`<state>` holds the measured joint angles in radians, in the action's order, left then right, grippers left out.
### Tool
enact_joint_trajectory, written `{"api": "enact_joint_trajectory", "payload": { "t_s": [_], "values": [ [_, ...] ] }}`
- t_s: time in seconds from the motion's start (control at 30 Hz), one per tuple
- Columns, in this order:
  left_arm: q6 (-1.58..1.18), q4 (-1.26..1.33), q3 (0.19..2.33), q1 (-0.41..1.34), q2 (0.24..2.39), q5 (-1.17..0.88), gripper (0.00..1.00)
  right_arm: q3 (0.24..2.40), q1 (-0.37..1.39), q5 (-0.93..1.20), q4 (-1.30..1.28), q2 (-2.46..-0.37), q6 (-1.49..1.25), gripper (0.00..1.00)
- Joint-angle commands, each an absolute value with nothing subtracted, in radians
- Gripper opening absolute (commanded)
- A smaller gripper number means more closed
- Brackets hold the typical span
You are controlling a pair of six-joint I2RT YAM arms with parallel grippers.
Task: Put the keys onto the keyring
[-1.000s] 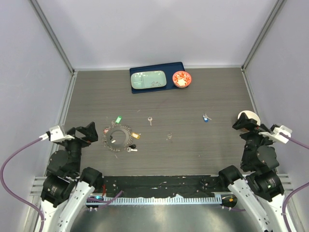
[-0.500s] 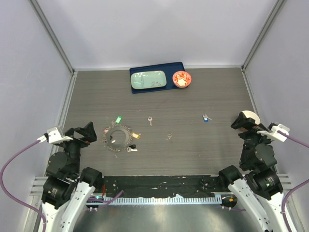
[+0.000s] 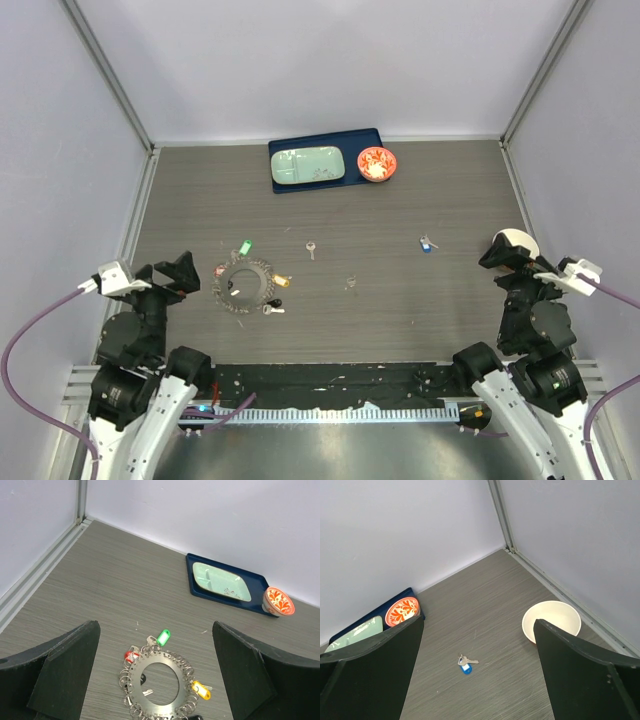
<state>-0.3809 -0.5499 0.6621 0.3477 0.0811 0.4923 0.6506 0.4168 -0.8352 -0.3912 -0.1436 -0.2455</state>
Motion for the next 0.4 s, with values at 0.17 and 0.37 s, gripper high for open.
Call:
{"api": "enact_joint_trajectory", "payload": {
  "t_s": [0.17, 0.37],
  "values": [
    [-0.382, -0.511, 0.650, 0.261, 0.109, 0.460, 1.00, 0.646, 0.416, -0.759, -0.365, -0.147, -0.250, 0.99],
    [-0.396, -0.497, 0.643, 0.233, 0.112, 0.420, 0.99, 0.641, 0.416, -0.742, -0.359, -0.133, -0.247, 0.99]
  ]
}}
